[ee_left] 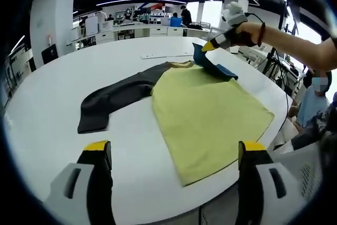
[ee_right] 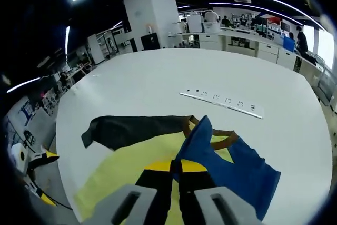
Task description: Fold the garment on the visible template until the final outline fits inside the template.
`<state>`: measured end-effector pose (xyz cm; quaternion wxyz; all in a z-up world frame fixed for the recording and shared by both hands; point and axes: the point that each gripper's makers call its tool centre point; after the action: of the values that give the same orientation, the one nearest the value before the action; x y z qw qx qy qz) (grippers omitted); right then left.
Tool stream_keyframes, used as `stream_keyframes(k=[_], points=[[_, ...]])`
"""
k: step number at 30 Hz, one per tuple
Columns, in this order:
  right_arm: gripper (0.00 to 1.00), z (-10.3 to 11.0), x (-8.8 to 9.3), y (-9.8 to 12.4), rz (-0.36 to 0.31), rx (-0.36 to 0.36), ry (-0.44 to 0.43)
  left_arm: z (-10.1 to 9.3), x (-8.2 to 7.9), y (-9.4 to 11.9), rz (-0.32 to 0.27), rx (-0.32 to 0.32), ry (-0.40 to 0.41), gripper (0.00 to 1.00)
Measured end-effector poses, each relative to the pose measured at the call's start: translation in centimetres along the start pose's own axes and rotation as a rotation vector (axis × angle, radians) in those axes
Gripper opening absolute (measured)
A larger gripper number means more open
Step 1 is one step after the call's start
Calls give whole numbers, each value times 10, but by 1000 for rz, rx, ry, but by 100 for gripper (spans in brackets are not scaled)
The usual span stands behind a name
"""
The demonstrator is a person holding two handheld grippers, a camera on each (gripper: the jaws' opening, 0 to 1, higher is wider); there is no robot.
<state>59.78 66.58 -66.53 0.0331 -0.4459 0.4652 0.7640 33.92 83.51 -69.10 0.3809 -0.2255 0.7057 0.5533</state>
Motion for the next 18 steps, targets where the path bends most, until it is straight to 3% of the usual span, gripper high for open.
stream_keyframes(k=[18], points=[[0,44,-3,-19,19,-12,149,0,-3,-2,-1,-2,2,98]])
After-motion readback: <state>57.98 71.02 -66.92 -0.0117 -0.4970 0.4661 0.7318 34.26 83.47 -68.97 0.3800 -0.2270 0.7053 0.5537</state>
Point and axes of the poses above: the point that each gripper's makers call its tool centre point, and the gripper's own axes: y roughly backward along the fingers, z roughly to its left, x roughly out of its underside
